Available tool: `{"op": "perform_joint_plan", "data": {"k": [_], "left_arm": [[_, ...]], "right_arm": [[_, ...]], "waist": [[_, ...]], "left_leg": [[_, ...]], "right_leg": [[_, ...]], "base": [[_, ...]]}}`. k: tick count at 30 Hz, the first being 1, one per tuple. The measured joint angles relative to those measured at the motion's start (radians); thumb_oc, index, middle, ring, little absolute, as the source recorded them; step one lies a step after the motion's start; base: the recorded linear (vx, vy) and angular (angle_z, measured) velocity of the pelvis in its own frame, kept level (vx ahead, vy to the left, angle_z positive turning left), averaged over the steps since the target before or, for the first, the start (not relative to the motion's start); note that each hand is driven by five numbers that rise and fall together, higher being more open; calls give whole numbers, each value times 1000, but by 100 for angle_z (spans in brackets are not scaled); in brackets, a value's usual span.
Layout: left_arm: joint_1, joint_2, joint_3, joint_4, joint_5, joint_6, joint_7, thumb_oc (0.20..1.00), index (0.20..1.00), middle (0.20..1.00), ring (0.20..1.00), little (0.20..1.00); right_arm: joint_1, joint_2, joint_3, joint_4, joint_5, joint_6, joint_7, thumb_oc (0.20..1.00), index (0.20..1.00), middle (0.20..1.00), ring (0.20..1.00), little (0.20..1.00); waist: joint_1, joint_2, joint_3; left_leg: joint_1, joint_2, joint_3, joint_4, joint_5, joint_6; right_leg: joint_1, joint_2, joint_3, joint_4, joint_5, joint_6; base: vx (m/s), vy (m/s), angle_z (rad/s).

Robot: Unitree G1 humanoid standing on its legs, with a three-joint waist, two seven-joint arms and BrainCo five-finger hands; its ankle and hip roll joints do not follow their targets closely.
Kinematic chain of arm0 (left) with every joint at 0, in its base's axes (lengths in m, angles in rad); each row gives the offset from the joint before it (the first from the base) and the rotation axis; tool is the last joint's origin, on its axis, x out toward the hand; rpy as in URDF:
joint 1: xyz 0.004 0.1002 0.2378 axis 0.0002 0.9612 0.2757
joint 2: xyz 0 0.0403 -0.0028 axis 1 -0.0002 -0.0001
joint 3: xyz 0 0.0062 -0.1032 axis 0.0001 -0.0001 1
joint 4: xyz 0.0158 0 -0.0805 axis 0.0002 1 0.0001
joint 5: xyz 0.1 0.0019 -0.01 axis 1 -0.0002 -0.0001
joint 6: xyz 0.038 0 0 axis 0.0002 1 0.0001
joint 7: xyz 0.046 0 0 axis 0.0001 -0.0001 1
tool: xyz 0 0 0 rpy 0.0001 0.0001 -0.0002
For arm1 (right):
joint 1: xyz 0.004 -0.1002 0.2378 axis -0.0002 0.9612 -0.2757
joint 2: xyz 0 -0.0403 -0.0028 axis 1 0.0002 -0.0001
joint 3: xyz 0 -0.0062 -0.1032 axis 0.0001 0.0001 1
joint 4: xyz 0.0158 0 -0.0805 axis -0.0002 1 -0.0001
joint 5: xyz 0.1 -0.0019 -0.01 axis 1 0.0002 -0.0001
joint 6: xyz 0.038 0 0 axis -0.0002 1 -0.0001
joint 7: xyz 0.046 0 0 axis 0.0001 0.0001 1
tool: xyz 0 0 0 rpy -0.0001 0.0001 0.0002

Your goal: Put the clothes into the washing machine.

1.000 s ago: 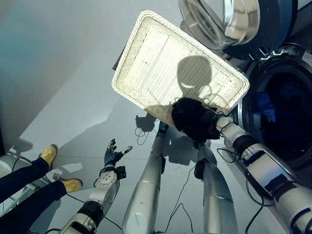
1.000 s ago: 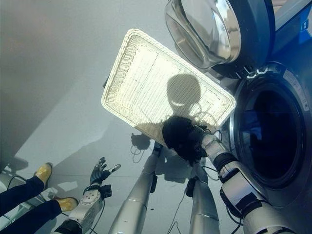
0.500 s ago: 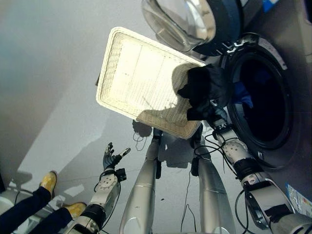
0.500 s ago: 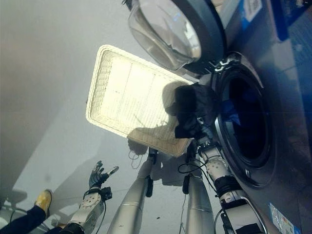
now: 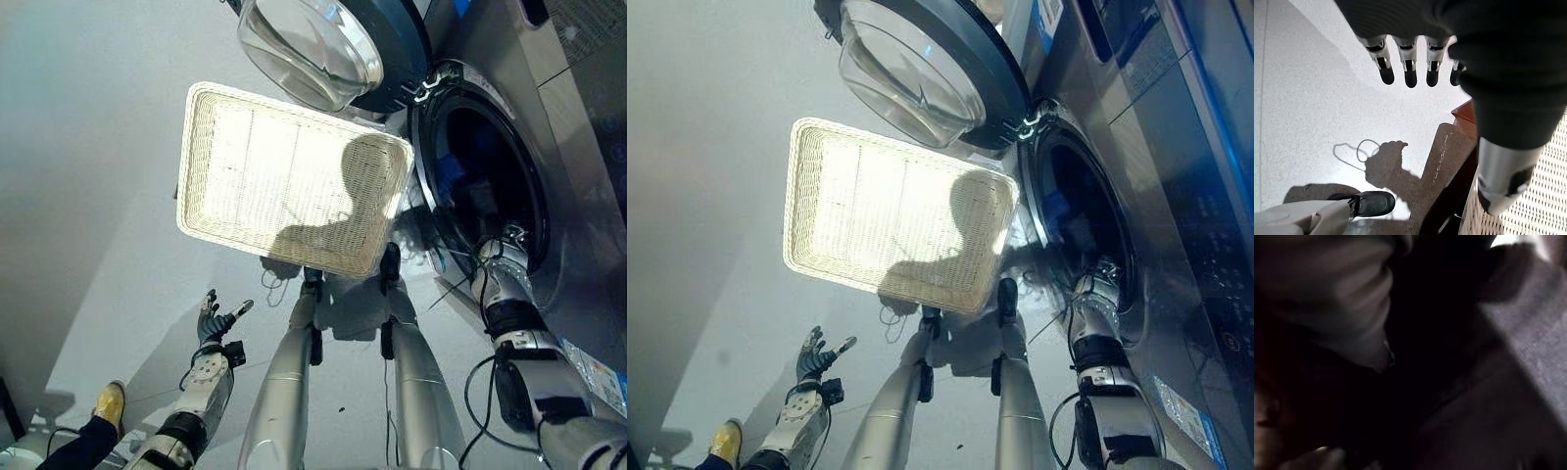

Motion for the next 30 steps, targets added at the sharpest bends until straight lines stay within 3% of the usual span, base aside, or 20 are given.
{"op": "perform_joint_plan", "data": {"k": [1,2,3,4,5,7,10,13,15,17,20,22,25,30], "left_arm": [[-2,1,-3,-13,0,9,0,1000,1000,1000,1000,1000],[-2,6,-12,-17,0,11,0,1000,1000,1000,1000,1000],[-5,22,-32,-20,0,20,0,1000,1000,1000,1000,1000],[-5,34,-42,-22,0,26,0,1000,1000,1000,1000,1000],[-5,46,-49,-22,0,41,1,1000,1000,1000,1000,1000],[-4,56,-62,-22,-1,61,3,1000,1000,1000,1000,1000],[-7,60,-60,-26,-1,69,3,1000,1000,1000,1000,1000],[-13,60,-56,-35,0,83,3,1000,1000,1000,1000,1000],[-21,56,-58,-36,0,87,2,1000,1000,1000,1000,1000],[-23,52,-58,-35,0,86,2,1000,1000,1000,1000,1000],[-23,28,-61,-18,0,79,2,1000,1000,1000,1000,1000],[-23,13,-62,-7,0,76,2,1000,1000,1000,1000,1000],[-22,4,-62,0,0,72,2,1000,1000,1000,1000,1000],[-22,5,-60,24,-1,52,-1,1000,1000,1000,1000,1000]], "right_arm": [[-39,0,-40,15,29,-129,-33,200,200,200,200,200],[-54,0,-59,25,29,-180,-44,200,200,200,200,200],[-70,-1,-88,23,29,-269,-66,341,341,341,341,341],[-78,-1,-97,17,29,-297,-77,784,784,784,784,784],[-94,-6,-104,1,29,-349,-98,1000,1000,1000,1000,1000],[-128,-8,-138,-1,29,-405,-123,1000,1000,1000,1000,1000],[-127,-3,-145,-16,29,-392,-102,1000,1000,1000,1000,1000],[-99,6,-127,-53,29,-242,-38,1000,1000,1000,1000,1000],[-86,5,-92,-67,29,-60,5,1000,1000,1000,1000,1000],[-85,6,-75,-64,29,57,32,1000,1000,1000,1000,1000],[-72,7,-25,-14,29,304,120,1000,1000,1000,1000,1000],[-66,4,5,38,29,386,167,1000,1000,1000,1000,1000],[-52,-3,35,95,29,424,212,1000,1000,1000,1000,1000],[-46,-58,77,150,21,428,247,1000,1000,1000,1000,1000]], "waist": [[17,0,1],[23,1,1],[37,0,1],[39,0,2],[42,0,2],[45,0,2],[41,2,3],[36,3,3],[31,3,3],[28,3,3],[24,3,3],[24,3,3],[24,3,3],[10,3,3]], "left_leg": [[-2,-3,5,2,1,1],[-5,-4,6,3,0,2],[-18,-4,6,7,-1,3],[-25,-4,6,10,-1,3],[-32,-5,3,14,-2,5],[-33,-9,3,21,-1,10],[-34,-15,-1,21,-1,13],[-33,-18,-8,26,-1,14],[-30,-18,-9,34,-2,12],[-23,-16,-9,37,-4,9],[-20,-12,-9,45,-6,6],[-20,-12,-9,49,-6,6],[-20,-14,-9,50,-6,6],[-21,-17,-8,49,-6,8]], "right_leg": [[-2,-3,2,-3,4,1],[-5,-4,3,-3,4,2],[-16,-4,3,-3,5,2],[-20,-4,3,-2,5,2],[-23,-5,0,-2,5,2],[-23,-10,-1,1,8,-1],[-23,-16,-5,3,6,3],[-24,-18,-7,16,1,6],[-25,-19,-7,33,-7,4],[-24,-17,-7,44,-15,6],[-22,-14,-7,55,-19,0],[-21,-14,-7,58,-19,0],[-21,-15,-7,58,-19,0],[-21,-19,-7,56,-16,6]], "base": [[57,-114,-3],[55,-83,-2],[62,-90,3],[63,-81,6],[61,-69,6],[47,-42,2],[11,-10,0],[16,0,3],[0,0,0],[0,0,0],[0,0,0],[0,0,0],[-29,31,0],[-51,39,1]]}}
